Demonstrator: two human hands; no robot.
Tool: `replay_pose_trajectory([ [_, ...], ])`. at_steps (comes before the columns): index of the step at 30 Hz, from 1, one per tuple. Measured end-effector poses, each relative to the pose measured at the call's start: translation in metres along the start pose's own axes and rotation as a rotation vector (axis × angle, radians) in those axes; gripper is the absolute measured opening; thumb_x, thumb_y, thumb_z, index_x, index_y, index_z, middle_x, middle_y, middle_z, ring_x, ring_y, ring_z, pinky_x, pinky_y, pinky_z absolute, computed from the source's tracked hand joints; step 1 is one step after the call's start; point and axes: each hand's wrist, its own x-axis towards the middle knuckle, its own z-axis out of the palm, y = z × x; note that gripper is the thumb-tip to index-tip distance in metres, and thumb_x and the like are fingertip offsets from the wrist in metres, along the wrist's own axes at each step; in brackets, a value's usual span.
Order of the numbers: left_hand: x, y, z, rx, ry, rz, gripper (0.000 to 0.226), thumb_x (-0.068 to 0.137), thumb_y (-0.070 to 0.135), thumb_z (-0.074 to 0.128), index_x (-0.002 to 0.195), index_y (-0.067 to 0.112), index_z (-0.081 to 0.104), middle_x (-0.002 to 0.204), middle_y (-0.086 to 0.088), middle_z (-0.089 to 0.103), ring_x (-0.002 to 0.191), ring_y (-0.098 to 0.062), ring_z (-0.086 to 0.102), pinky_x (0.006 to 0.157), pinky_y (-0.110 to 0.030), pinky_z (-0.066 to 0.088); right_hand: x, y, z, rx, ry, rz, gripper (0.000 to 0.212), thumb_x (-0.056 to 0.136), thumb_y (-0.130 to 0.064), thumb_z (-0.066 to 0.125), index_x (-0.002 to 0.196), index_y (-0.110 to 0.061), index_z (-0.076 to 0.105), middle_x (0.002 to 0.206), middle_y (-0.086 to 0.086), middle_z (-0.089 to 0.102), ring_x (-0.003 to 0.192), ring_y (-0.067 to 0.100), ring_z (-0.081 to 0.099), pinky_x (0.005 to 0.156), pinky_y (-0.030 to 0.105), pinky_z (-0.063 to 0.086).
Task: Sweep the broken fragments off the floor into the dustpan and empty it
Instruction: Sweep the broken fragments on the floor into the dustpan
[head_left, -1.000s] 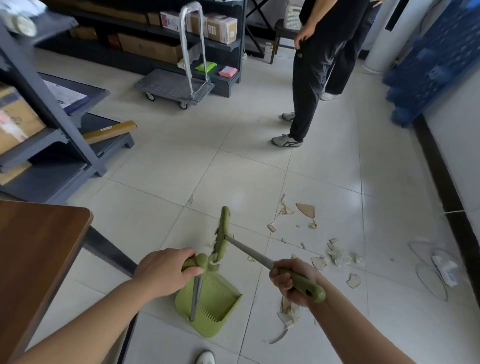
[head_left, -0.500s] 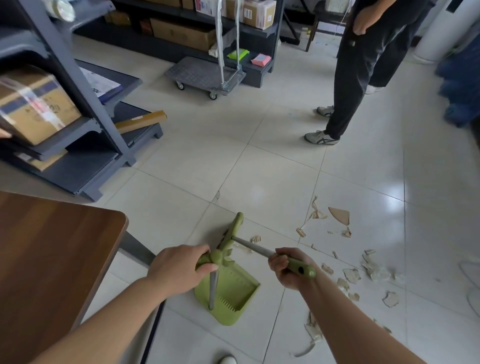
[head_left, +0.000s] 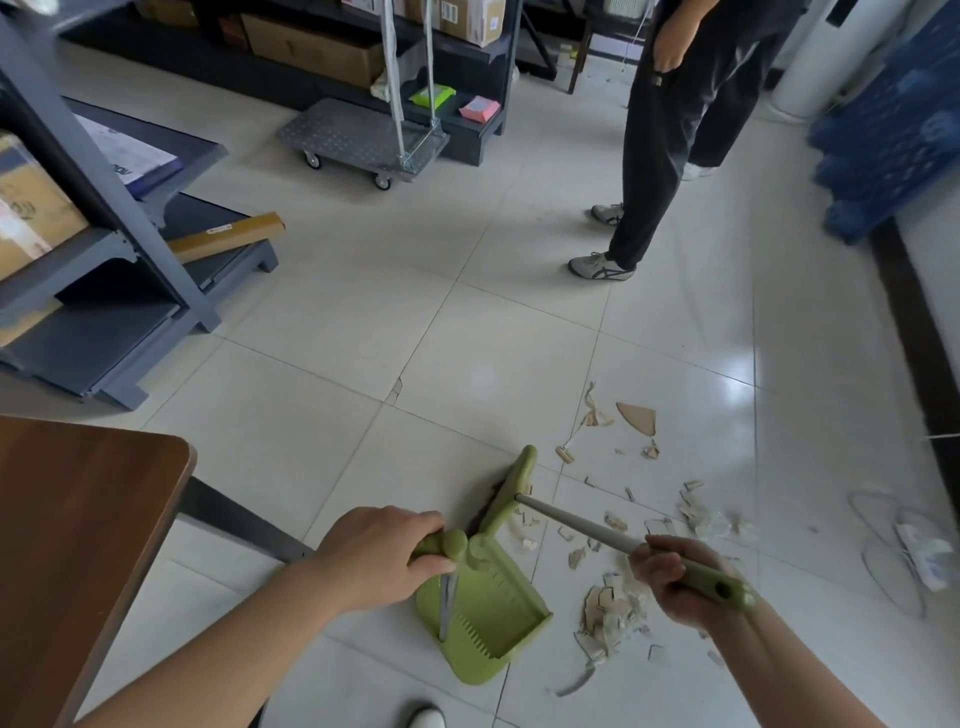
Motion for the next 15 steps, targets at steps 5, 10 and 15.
replay_pose_trajectory([
  [5, 0.013, 0.023, -0.001, 0.019, -0.043, 0.083, 0.031, 0.090, 0.057, 0.046, 0.100, 0.029, 0.052, 0.097, 0.006, 0.065, 0.088, -0.022, 0.059, 0.066, -0.030, 0.037, -0.027, -0.018, -0.026, -0.024, -0.018, -0.003, 0.030, 0.057, 0.007, 0.074, 0.072, 0.000, 0.049, 0.048, 0.008, 0.044, 0.023, 0.011, 0.042, 0.021, 0.015, 0.034],
  [10, 0.025, 0.028, -0.008, 0.034, -0.027, 0.085, 0.033, 0.089, 0.059, 0.046, 0.098, 0.028, 0.053, 0.093, 0.006, 0.066, 0.078, -0.019, 0.053, 0.065, -0.030, 0.036, -0.046, -0.030, -0.045, -0.024, 0.116, -0.064, 0.008, 0.083, -0.011, 0.040, 0.076, -0.007, 0.040, 0.042, 0.007, 0.041, 0.021, 0.009, 0.039, 0.020, 0.014, 0.030],
  [15, 0.036, 0.027, -0.014, 0.029, -0.003, 0.079, 0.034, 0.089, 0.060, 0.045, 0.096, 0.027, 0.052, 0.083, 0.011, 0.059, 0.074, -0.016, 0.051, 0.062, -0.031, 0.035, -0.054, -0.026, -0.046, -0.076, 0.151, -0.093, 0.008, 0.085, -0.008, 0.040, 0.077, -0.008, 0.040, 0.044, 0.006, 0.040, 0.022, 0.008, 0.038, 0.019, 0.015, 0.030],
])
